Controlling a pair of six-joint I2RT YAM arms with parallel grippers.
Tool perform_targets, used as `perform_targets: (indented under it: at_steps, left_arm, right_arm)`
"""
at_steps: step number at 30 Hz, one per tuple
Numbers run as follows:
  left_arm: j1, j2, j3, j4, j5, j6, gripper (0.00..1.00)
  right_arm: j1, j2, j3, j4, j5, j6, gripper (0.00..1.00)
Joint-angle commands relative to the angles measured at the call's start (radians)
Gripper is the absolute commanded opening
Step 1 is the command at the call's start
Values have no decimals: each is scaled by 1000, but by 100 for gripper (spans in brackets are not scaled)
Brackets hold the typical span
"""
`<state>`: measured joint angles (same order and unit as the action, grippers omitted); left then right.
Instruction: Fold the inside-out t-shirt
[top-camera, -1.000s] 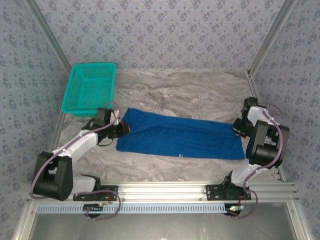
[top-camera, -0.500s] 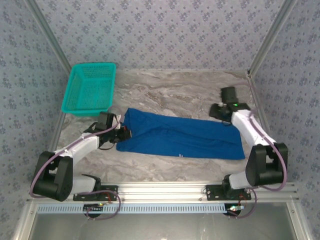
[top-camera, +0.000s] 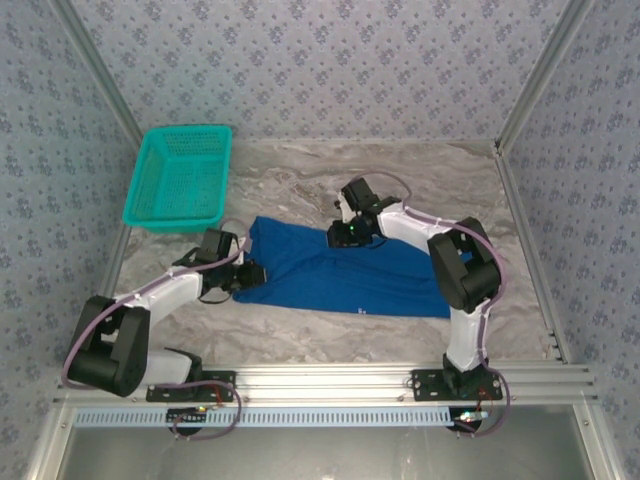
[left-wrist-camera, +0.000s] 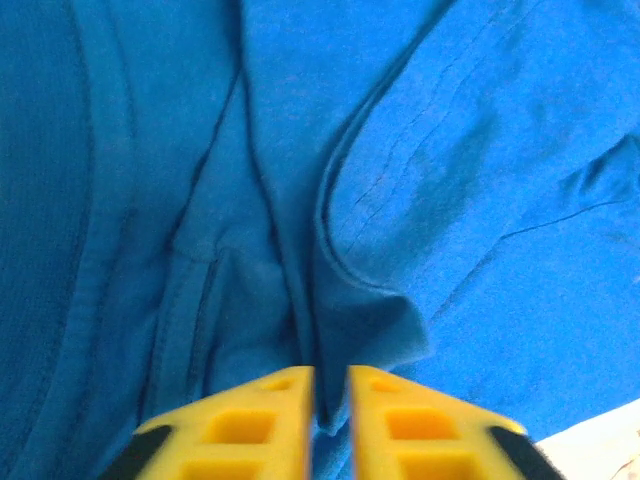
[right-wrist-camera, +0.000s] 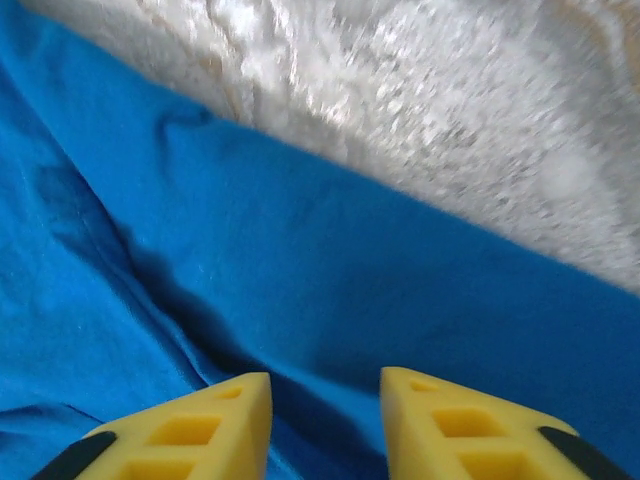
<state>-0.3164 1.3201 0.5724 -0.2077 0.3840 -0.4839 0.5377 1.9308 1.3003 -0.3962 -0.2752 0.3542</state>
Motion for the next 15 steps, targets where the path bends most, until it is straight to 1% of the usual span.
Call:
perform_targets:
  at_steps: [1,3,5,7,10,12,15]
  left_arm:
    - [-4,-19,2,-64,8,-10,30]
    - [-5,-46,18,-104,5,-5,38]
    - [-4,-85,33,-126,-3,-4,43]
    - [-4,-127,38,-114,-27,-12,49]
    - [-3,-160,53,-88,-86,-33,54]
    - [3,-155,71,-67,-102,-43,55]
    - [20,-127,104,-64,-117,-49,56]
  right_arm:
    - [16,-5,-55,-50,-45,21,31]
    - [26,-32,-98,-53,-67,8,27]
    - [39,-67,-145,-67,-71,-30,27]
    - [43,-104,-159,-58,-77,-69,28]
    - [49,-139,-144,-5,-62,-99,37]
    - [62,-147,-127,58,-60,-105,42]
    - [98,-106,-61,118,-67,-126,47]
